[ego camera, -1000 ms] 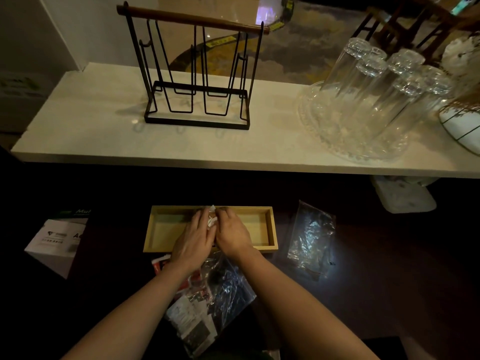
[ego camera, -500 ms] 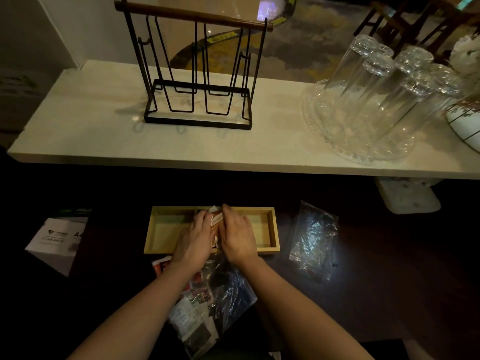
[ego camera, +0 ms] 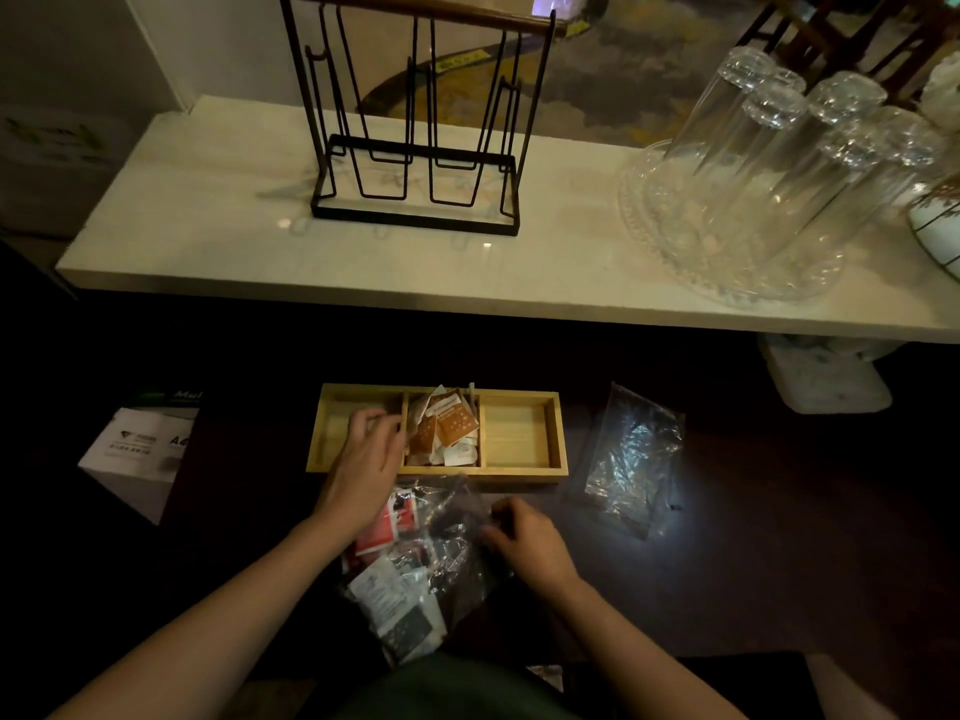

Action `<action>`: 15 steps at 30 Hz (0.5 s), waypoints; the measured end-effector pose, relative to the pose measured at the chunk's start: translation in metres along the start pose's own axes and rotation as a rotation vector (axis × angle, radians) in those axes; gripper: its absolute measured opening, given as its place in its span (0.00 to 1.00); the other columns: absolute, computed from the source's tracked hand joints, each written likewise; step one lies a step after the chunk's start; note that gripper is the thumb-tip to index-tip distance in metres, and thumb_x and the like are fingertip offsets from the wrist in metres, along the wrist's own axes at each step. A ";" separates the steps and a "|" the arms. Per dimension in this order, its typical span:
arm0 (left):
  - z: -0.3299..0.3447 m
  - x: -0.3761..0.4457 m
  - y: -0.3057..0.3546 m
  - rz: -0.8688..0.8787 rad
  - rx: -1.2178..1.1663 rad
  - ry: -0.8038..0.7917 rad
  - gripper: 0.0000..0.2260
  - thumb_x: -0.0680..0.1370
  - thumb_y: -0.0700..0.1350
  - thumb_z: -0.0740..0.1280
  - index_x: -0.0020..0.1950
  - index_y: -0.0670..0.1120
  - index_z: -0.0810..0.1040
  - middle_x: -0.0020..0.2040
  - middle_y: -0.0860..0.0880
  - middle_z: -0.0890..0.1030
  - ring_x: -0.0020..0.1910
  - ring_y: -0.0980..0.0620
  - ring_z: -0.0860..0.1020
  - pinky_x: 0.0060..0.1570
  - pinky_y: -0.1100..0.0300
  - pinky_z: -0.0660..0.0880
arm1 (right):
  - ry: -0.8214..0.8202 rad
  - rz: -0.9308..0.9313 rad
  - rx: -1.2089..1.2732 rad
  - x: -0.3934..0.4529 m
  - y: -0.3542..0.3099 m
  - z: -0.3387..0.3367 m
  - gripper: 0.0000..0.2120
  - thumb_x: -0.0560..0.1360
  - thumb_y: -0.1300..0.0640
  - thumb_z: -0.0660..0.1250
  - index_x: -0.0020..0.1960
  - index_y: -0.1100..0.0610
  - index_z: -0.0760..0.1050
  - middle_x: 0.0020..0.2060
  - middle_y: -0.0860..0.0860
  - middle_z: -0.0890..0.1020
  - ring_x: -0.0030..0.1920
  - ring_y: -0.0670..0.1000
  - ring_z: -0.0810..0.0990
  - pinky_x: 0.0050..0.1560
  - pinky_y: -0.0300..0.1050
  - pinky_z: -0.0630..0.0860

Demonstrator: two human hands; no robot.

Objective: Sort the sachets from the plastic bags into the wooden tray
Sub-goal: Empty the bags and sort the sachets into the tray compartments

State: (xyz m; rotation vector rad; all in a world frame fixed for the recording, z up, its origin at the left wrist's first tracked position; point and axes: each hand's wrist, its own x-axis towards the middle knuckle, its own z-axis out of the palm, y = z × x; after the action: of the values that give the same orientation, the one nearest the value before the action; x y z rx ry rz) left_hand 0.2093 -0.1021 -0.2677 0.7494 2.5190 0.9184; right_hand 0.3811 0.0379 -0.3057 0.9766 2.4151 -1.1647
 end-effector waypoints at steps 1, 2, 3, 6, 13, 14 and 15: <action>-0.002 -0.006 0.000 0.003 0.008 0.002 0.17 0.82 0.48 0.53 0.66 0.43 0.70 0.67 0.45 0.64 0.54 0.55 0.70 0.50 0.62 0.68 | -0.031 0.009 0.003 0.001 0.002 0.002 0.14 0.75 0.50 0.67 0.58 0.54 0.75 0.53 0.50 0.82 0.53 0.49 0.80 0.55 0.48 0.78; -0.004 -0.010 0.000 0.004 0.017 -0.003 0.16 0.82 0.48 0.54 0.64 0.43 0.72 0.65 0.45 0.66 0.52 0.56 0.70 0.49 0.63 0.69 | -0.045 0.011 0.000 0.002 0.002 0.002 0.12 0.75 0.51 0.68 0.56 0.55 0.77 0.51 0.51 0.82 0.51 0.49 0.81 0.55 0.49 0.78; -0.005 -0.014 0.000 0.005 0.026 -0.010 0.15 0.81 0.47 0.55 0.63 0.43 0.73 0.62 0.46 0.67 0.51 0.57 0.71 0.46 0.63 0.70 | -0.051 0.004 0.012 0.002 0.001 0.001 0.09 0.76 0.53 0.67 0.53 0.55 0.78 0.49 0.52 0.83 0.49 0.48 0.81 0.54 0.48 0.78; -0.012 -0.026 0.004 0.012 0.005 -0.061 0.09 0.80 0.45 0.58 0.55 0.45 0.76 0.53 0.50 0.73 0.47 0.56 0.73 0.40 0.70 0.67 | -0.115 -0.064 0.188 -0.009 -0.013 -0.013 0.05 0.77 0.57 0.66 0.44 0.50 0.78 0.39 0.47 0.82 0.41 0.38 0.81 0.47 0.39 0.77; -0.012 -0.062 0.029 -0.057 -0.061 -0.472 0.09 0.79 0.51 0.60 0.41 0.52 0.76 0.38 0.52 0.77 0.35 0.57 0.76 0.34 0.64 0.71 | -0.400 -0.065 0.444 -0.036 -0.065 -0.030 0.07 0.76 0.62 0.66 0.45 0.52 0.80 0.40 0.47 0.82 0.41 0.43 0.81 0.44 0.38 0.77; -0.014 -0.065 0.032 -0.080 -0.085 -0.449 0.09 0.79 0.51 0.61 0.43 0.51 0.77 0.38 0.51 0.78 0.36 0.56 0.77 0.34 0.63 0.73 | -0.397 -0.065 0.440 -0.037 -0.071 -0.031 0.06 0.75 0.62 0.67 0.45 0.52 0.80 0.40 0.47 0.82 0.42 0.44 0.81 0.46 0.40 0.77; -0.019 -0.068 0.035 -0.104 -0.114 -0.417 0.09 0.79 0.51 0.61 0.44 0.50 0.77 0.39 0.50 0.79 0.36 0.56 0.79 0.34 0.63 0.75 | -0.392 -0.074 0.432 -0.038 -0.076 -0.032 0.06 0.74 0.62 0.68 0.45 0.52 0.79 0.40 0.47 0.82 0.43 0.45 0.81 0.48 0.42 0.78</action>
State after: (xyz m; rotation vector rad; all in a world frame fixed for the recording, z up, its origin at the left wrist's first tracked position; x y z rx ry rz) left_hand 0.2664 -0.1287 -0.2209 0.6854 2.1028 0.7700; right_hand 0.3585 0.0114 -0.2221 0.6841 1.9447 -1.7654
